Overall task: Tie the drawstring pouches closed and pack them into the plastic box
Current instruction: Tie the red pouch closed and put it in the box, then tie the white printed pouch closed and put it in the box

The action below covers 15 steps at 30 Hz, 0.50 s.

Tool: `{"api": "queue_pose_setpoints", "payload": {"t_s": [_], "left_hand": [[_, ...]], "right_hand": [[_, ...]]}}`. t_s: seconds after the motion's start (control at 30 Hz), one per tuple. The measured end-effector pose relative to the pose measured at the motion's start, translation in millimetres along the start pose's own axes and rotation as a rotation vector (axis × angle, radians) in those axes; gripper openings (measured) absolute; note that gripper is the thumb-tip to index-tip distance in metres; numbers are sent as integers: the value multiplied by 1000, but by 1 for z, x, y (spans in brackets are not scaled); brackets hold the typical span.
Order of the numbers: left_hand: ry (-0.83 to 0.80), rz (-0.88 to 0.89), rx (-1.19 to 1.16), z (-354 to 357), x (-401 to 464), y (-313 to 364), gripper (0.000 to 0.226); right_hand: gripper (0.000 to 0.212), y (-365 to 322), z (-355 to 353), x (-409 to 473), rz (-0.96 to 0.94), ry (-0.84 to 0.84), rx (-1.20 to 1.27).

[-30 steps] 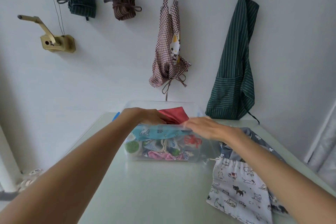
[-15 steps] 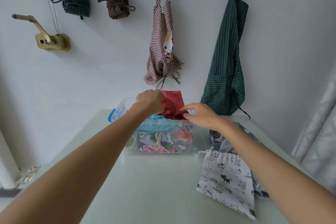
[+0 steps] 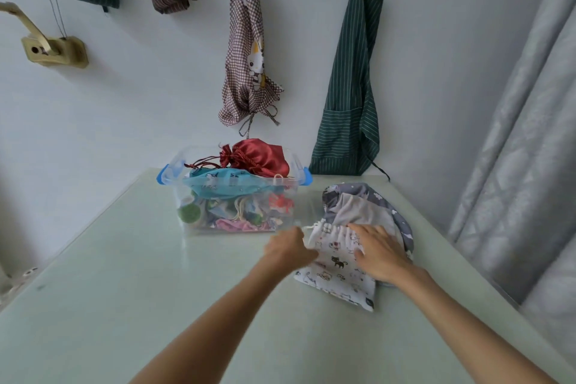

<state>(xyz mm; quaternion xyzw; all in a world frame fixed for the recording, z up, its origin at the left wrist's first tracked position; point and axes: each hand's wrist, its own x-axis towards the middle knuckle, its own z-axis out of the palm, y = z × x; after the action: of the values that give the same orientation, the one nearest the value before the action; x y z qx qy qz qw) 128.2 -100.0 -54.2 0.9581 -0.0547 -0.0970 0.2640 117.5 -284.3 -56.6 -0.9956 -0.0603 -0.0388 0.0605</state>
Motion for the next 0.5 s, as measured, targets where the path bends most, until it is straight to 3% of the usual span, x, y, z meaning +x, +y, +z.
{"api": "queue_pose_setpoints", "payload": {"t_s": [0.07, 0.2, 0.27, 0.4, 0.5], "left_hand": [[-3, -90, -32, 20, -1, 0, 57], [44, -87, -40, 15, -6, 4, 39], [-50, -71, -38, 3, -11, -1, 31], [-416, -77, -54, -25, -34, -23, 10], [-511, -113, 40, -44, -55, -50, 12]], "right_hand": [[57, 1, 7, -5, 40, 12, -107], [31, 2, 3, -8, 70, 189, -200], [28, 3, 0, -10, 38, 186, -70], [27, -11, -5, -16, -78, 134, 297], [6, -39, -5, -29, -167, 10, 574]]}}
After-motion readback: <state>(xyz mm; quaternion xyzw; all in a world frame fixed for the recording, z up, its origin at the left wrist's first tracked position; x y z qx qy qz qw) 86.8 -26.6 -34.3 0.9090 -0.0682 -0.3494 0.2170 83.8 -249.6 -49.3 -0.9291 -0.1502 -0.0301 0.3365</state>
